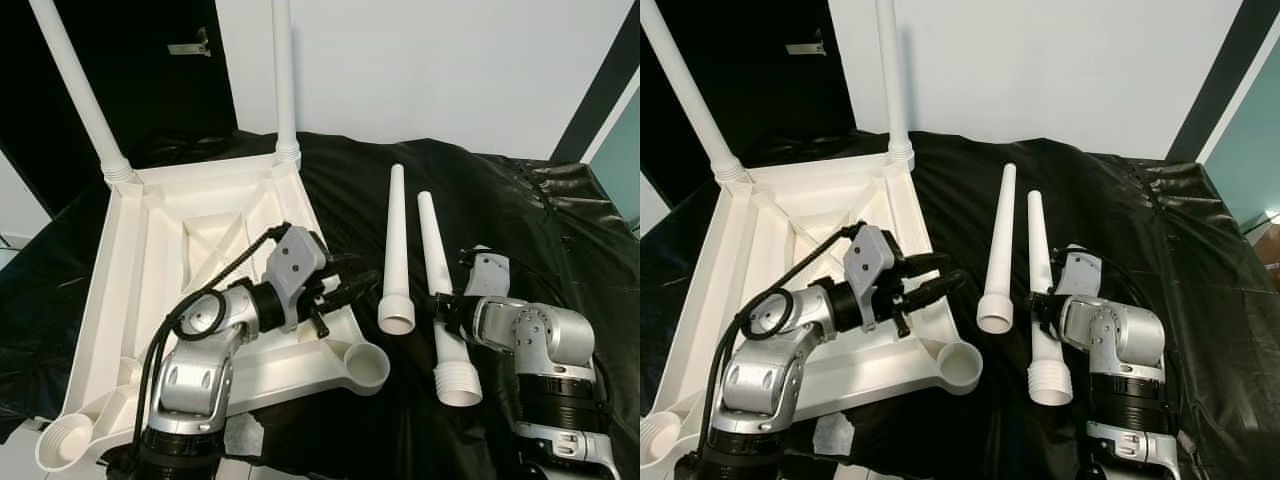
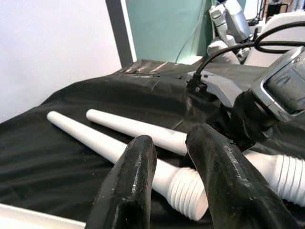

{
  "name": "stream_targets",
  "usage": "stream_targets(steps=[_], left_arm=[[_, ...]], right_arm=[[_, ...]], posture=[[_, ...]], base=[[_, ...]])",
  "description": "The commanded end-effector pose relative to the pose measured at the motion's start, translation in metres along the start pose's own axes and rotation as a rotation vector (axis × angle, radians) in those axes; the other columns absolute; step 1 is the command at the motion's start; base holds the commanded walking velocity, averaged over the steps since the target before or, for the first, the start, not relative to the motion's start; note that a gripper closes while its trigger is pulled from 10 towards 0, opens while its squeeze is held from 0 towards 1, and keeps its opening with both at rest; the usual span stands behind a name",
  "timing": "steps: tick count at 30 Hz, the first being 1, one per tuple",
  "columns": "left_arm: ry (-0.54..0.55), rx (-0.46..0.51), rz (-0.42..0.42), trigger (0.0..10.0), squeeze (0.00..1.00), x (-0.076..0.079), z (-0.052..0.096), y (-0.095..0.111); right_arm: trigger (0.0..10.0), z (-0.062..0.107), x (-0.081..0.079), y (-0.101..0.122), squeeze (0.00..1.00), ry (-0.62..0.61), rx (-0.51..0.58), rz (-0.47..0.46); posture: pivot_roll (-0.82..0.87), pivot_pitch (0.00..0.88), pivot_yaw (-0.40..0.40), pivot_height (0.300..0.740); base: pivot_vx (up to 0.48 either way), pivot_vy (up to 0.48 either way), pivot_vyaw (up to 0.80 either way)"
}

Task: Building children table

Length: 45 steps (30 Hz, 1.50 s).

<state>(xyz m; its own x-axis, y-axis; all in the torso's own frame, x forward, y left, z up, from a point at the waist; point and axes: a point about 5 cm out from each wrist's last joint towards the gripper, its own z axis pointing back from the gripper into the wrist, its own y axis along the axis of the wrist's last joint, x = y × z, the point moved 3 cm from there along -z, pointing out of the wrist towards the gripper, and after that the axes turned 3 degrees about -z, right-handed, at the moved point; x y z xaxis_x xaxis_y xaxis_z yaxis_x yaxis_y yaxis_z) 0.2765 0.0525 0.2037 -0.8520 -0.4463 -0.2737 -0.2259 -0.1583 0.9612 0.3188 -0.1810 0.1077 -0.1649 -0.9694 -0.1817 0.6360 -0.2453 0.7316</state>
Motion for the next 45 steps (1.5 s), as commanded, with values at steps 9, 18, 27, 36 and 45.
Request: stream_targets(steps=[9,18,27,36,45], left_arm=[[0.274,-0.085,0.054,10.0,0.0,-0.029,-0.002,-0.014],[0.275,-0.115,0.089,10.0,0.0,-0.055,-0.025,-0.008],[0.381,-0.111,0.116,10.0,0.0,-0.08,-0.031,-0.008],[0.455,-0.074,0.118,10.0,0.0,-0.096,-0.021,-0.007],[0.559,0.042,0.235,10.0,0.0,-0.109,-0.013,-0.006]], right_arm=[[10.0,0.009,-0.002,0.029,0.0,0.005,0.135,-0.011],[10.0,0.016,-0.029,0.052,0.0,0.13,0.236,-0.024],[10.0,0.029,-0.056,0.068,0.0,0.283,0.378,-0.023],[10.0,0.044,-0.078,0.086,0.0,0.403,0.525,0.092],[10.0,0.048,-0.091,0.099,0.0,0.46,0.652,0.189]], posture=[[-0.04,0.0,-0.03,0.74],[-0.06,0.0,0.018,0.74],[-0.05,0.0,0.013,0.74],[-0.04,0.0,-0.011,0.74],[-0.02,0.0,-0.012,0.74]], base=[[0.0,0.0,0.0],[0.0,0.0,0.0],[0.0,0.0,0.0],[0.0,0.0,0.0],[0.0,0.0,0.0]])
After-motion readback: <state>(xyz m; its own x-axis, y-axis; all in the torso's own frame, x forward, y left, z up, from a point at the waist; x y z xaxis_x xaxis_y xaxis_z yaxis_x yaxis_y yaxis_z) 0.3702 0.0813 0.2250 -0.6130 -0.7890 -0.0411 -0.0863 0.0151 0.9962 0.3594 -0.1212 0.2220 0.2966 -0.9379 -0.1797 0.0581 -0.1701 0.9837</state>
